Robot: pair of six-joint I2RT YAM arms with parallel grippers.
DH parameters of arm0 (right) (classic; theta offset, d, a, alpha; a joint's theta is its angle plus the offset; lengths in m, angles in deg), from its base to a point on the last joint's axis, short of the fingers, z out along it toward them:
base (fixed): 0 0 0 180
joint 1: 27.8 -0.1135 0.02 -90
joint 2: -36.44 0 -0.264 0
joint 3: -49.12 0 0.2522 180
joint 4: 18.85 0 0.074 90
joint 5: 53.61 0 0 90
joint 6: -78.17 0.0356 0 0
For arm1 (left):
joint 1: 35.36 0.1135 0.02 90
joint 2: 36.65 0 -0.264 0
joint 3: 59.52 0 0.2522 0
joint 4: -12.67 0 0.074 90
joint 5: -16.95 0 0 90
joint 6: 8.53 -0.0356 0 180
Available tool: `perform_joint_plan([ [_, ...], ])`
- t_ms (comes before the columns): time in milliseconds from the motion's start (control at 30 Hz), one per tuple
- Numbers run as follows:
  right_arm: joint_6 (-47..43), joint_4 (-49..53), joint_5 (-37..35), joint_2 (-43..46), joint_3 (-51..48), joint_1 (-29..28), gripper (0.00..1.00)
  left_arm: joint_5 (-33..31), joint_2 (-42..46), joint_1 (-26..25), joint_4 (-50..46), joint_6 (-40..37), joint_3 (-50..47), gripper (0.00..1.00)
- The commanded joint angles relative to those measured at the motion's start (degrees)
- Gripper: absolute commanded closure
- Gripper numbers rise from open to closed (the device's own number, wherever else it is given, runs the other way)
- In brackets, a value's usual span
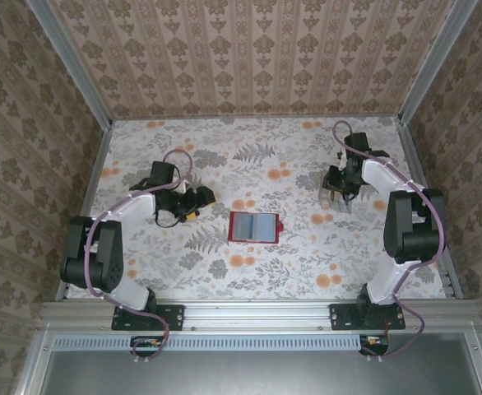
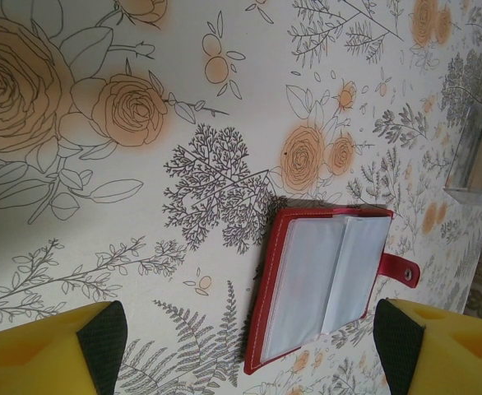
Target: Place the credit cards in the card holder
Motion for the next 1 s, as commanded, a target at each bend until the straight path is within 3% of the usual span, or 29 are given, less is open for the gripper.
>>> perform_joint_plan([
  [0, 2.0, -2.5, 4.5, 1.8, -0.6, 0.2, 0.66, -0.3, 0.7, -0.2, -1.1, -1.1, -0.4, 0.18],
  [300, 3.7, -5.6, 8.0, 1.8, -1.8, 0.9, 0.63, -1.1, 0.8, -0.2, -0.6, -0.9, -0.7, 0.18],
  [567, 5.5, -8.0, 11.7, 1.5, -2.3, 1.6, 0.74, -1.2, 0.3, -0.2, -0.9, -1.3, -0.3, 0.18],
  [967, 8.1, -10.3, 15.0, -0.1, -1.7, 2.0, 0.78, -1.4, -0.2, -0.2, -0.9, -1.4, -0.2, 0.18],
])
